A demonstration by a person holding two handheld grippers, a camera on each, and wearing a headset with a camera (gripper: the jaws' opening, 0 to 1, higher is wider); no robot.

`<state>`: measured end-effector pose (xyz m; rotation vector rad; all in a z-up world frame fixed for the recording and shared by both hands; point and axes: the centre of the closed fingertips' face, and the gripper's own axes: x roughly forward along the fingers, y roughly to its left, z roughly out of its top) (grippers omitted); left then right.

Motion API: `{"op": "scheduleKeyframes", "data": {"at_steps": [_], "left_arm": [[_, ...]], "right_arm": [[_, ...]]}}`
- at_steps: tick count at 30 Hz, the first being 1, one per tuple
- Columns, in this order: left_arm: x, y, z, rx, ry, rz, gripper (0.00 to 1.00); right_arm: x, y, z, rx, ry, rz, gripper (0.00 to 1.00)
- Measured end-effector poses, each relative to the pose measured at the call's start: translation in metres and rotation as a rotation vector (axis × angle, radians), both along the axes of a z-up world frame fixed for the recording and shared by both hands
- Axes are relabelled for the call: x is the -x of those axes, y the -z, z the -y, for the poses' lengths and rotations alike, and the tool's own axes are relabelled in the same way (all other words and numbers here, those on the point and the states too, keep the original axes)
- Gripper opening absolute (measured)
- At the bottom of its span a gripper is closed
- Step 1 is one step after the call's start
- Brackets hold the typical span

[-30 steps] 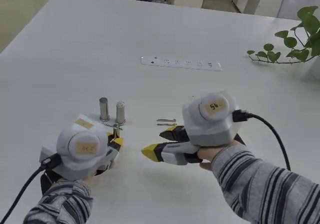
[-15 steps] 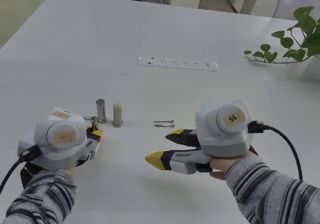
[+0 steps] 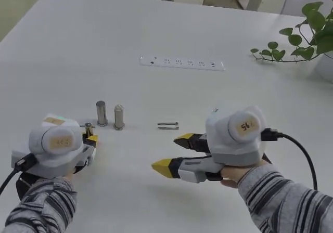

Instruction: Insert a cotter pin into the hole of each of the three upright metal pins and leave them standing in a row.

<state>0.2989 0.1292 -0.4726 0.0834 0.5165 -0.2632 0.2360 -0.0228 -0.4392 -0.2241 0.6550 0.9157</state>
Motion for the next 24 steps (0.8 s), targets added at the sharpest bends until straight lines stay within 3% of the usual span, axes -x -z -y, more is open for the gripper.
{"op": "scheduleKeyframes", "data": {"at_steps": [19,24], "left_arm": [[-0.0011,-0.0001,0.0006,-0.019,0.003,0.002,0.06],[-0.0023,-0.0002,-0.0016,-0.015,-0.009,0.003,0.11]], "right_arm": [[0.0017,0.003,-0.0035,0.006,-0.008,-0.003,0.44],[0.0023,0.0016,-0.0055,0.005,-0.012,0.003,0.45]]}}
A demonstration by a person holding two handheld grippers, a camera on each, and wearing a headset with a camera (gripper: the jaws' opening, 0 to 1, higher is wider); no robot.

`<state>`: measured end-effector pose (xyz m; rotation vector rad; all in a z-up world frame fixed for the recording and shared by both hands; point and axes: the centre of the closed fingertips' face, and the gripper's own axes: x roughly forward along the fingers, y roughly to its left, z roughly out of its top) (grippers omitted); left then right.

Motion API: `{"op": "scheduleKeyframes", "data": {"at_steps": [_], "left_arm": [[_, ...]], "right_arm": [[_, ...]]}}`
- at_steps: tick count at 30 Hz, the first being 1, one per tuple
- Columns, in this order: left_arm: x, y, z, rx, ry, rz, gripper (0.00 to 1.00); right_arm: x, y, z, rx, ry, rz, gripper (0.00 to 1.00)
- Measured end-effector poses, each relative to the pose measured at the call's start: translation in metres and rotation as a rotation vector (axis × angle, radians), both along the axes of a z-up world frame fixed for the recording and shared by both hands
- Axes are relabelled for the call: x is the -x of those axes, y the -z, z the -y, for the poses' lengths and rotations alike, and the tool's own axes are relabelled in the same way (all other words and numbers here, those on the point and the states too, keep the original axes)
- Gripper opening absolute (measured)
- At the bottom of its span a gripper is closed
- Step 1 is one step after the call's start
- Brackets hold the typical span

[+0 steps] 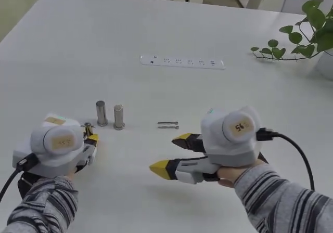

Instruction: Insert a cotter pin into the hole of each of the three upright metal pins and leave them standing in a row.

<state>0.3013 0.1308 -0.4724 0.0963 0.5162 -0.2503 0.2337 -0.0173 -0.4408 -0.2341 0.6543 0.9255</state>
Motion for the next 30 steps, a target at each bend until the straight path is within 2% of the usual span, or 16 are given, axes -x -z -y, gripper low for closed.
{"op": "scheduleKeyframes", "data": {"at_steps": [3,9,11,14,20,22,25,30], "left_arm": [[0.001,0.001,0.0,0.011,-0.004,-0.007,0.14],[0.003,-0.004,0.0,0.039,-0.003,-0.005,0.25],[0.004,-0.009,0.005,0.105,-0.003,0.006,0.29],[0.007,-0.01,0.002,0.065,0.02,0.009,0.35],[0.017,-0.019,0.003,0.079,0.049,0.016,0.45],[0.019,-0.024,0.005,0.104,0.076,0.031,0.49],[0.024,-0.027,0.005,0.092,0.096,0.031,0.53],[0.031,-0.035,0.005,0.082,0.119,0.054,0.6]], "right_arm": [[0.0,-0.001,-0.001,-0.003,0.001,0.003,0.45],[-0.007,-0.008,-0.005,-0.017,0.007,0.02,0.45],[-0.012,-0.012,-0.007,-0.025,0.012,0.031,0.44],[-0.019,-0.017,-0.01,-0.034,0.017,0.043,0.44],[-0.039,-0.028,-0.022,-0.054,0.024,0.072,0.42],[-0.044,-0.031,-0.027,-0.061,0.024,0.08,0.42],[-0.053,-0.033,-0.035,-0.062,0.016,0.101,0.39],[-0.071,-0.035,-0.05,-0.058,0.004,0.144,0.35]]}}
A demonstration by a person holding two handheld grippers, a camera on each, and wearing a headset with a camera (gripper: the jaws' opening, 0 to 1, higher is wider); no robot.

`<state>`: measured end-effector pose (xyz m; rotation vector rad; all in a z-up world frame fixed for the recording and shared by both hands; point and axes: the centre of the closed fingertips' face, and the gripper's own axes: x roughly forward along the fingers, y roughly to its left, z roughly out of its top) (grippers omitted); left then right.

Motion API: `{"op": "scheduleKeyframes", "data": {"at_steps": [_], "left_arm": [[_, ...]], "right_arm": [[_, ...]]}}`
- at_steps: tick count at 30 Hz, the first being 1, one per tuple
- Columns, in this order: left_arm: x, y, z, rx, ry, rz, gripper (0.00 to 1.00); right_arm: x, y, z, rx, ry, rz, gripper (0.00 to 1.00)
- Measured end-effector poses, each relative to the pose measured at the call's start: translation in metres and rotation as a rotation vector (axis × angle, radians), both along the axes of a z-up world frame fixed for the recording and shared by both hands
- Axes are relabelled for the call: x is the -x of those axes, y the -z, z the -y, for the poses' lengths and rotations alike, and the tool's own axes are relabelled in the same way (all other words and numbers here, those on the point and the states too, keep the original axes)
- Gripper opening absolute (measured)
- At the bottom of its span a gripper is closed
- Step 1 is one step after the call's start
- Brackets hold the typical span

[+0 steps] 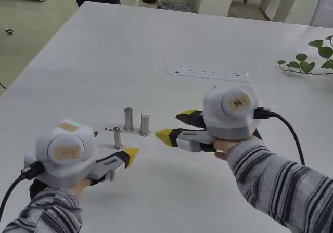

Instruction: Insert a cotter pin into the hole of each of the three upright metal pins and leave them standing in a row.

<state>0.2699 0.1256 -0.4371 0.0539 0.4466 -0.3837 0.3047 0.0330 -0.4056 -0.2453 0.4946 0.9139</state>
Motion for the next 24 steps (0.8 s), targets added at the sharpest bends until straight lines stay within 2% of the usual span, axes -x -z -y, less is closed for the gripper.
{"op": "scheduleKeyframes", "data": {"at_steps": [4,8,11,13,15,21,24], "left_arm": [[0.004,-0.004,-0.001,0.024,-0.002,0.008,0.66],[0.009,-0.008,-0.001,0.004,0.013,0.021,0.72],[0.011,-0.013,-0.002,0.013,0.005,0.03,0.75],[0.01,-0.015,-0.002,0.007,0.01,0.041,0.79],[0.01,-0.016,-0.002,0.007,0.015,0.045,0.82],[0.013,-0.018,-0.001,0.023,0.025,0.04,0.88],[0.017,-0.016,-0.001,0.043,0.014,0.02,0.91]], "right_arm": [[-0.011,0.004,-0.013,-0.012,0.003,-0.004,0.35],[-0.019,0.014,-0.025,-0.012,0.006,-0.023,0.34],[-0.027,0.024,-0.032,-0.012,0.016,-0.039,0.33],[-0.032,0.029,-0.036,-0.033,0.041,-0.069,0.32],[-0.037,0.033,-0.041,-0.053,0.048,-0.079,0.3],[-0.047,0.049,-0.05,-0.051,0.052,-0.104,0.28],[-0.049,0.055,-0.052,-0.039,0.049,-0.105,0.26]]}}
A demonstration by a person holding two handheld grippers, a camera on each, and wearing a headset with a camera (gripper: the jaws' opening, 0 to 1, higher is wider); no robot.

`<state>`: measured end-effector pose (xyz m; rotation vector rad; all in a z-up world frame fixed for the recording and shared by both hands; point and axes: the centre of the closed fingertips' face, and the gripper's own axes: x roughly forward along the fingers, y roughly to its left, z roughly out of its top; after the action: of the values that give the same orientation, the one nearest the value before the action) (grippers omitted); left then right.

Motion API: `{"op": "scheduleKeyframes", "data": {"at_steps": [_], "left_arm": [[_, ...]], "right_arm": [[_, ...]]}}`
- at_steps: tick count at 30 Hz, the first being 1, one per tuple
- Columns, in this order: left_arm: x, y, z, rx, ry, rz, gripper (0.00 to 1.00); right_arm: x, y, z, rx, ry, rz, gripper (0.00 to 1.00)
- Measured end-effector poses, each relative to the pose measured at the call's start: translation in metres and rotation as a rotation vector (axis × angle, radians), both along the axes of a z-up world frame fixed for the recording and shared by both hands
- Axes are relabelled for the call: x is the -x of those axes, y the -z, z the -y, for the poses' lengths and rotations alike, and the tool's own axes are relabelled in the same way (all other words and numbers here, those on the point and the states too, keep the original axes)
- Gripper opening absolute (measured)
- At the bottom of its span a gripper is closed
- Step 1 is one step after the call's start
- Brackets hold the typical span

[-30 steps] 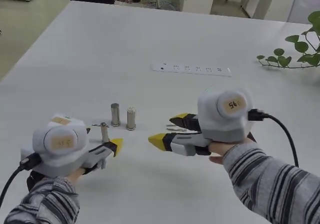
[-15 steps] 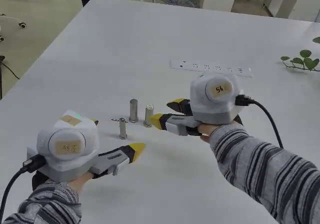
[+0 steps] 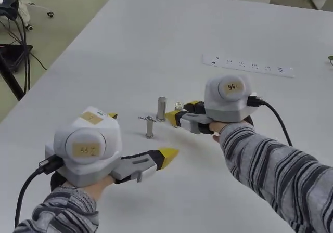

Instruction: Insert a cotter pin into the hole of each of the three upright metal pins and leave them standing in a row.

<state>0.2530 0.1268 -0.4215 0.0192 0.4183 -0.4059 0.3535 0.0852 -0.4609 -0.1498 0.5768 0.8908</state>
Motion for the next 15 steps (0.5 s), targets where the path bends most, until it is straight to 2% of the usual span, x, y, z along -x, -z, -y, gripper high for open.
{"op": "scheduleKeyframes", "data": {"at_steps": [6,8,10,12,15], "left_arm": [[0.0085,-0.0023,-0.0032,-0.013,0.001,0.007,0.95],[0.0093,-0.0027,-0.0034,-0.011,0.002,0.006,0.97],[0.0098,-0.0045,-0.0042,-0.012,-0.001,0.018,0.98],[0.0088,-0.0058,-0.0051,-0.006,-0.01,0.028,0.99],[0.0093,-0.0048,-0.0048,-0.013,-0.009,0.025,0.99]], "right_arm": [[-0.006,0.0036,-0.0033,-0.022,0.02,-0.006,0.2],[-0.0061,0.0048,-0.0048,-0.023,0.017,-0.01,0.18],[-0.0075,0.0056,-0.0058,-0.042,0.032,-0.031,0.16],[-0.0082,0.0052,-0.0065,-0.042,0.035,-0.027,0.16],[-0.0078,0.0052,-0.0081,-0.034,0.022,-0.022,0.14]]}}
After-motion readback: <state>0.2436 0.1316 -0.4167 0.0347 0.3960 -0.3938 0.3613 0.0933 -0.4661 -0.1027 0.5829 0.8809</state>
